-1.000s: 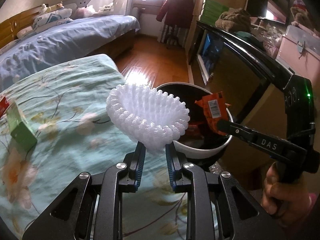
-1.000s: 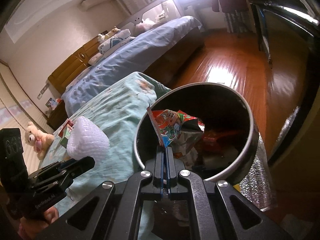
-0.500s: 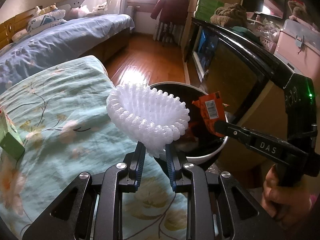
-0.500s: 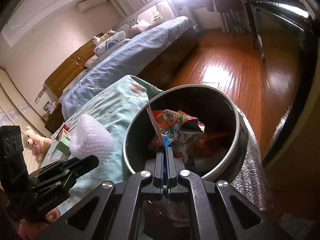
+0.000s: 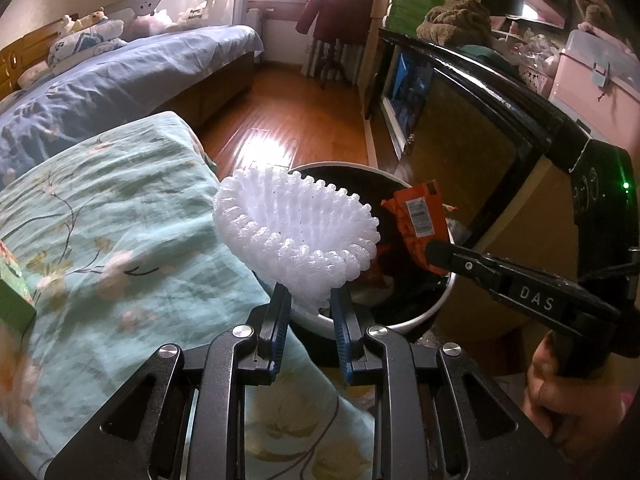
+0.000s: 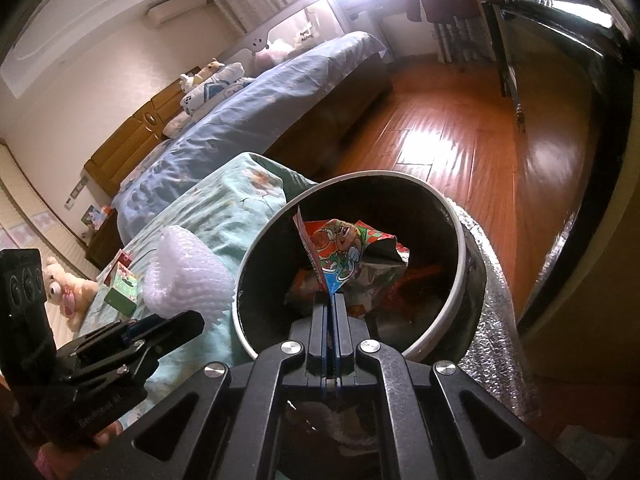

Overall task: Collect trash
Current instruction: 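Carry the foam mesh cup and candy wrapper over the bin with both tools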

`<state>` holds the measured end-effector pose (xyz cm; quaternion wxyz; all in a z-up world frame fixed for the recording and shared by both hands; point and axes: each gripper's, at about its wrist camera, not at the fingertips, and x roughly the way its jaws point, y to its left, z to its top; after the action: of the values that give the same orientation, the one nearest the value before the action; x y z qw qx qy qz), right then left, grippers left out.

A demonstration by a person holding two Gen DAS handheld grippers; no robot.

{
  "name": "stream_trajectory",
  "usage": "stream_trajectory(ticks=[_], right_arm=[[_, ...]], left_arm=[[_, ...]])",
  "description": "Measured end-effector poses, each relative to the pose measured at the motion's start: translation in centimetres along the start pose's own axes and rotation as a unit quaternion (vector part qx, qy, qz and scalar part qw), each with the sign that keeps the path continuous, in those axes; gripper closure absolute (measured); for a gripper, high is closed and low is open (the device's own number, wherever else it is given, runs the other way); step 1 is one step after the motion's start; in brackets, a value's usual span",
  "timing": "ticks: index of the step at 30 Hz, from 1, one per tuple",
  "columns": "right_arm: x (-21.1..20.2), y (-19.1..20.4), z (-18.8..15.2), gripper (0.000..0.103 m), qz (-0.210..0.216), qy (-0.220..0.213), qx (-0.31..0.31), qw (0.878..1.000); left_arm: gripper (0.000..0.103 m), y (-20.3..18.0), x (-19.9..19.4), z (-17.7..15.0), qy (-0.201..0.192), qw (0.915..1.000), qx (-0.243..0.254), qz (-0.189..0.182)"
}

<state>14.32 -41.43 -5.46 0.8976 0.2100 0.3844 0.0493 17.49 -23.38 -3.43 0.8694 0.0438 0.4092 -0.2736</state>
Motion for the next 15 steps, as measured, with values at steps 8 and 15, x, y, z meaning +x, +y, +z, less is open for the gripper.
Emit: stream_trajectory(ticks=[8, 15], right_arm=[[0.6, -0.3, 0.4, 0.101, -0.003, 0.007, -0.001, 1.0], [1.0, -0.3, 0.7, 0.1, -0.007, 0.01, -0.001, 1.0]], left_arm=[[0.083, -0.3, 0.6, 0.4, 0.003, 1.0, 0.001, 0.0], [0.082, -0.5, 1.2, 0.7, 0.009, 0.9999, 0.001, -0.005]])
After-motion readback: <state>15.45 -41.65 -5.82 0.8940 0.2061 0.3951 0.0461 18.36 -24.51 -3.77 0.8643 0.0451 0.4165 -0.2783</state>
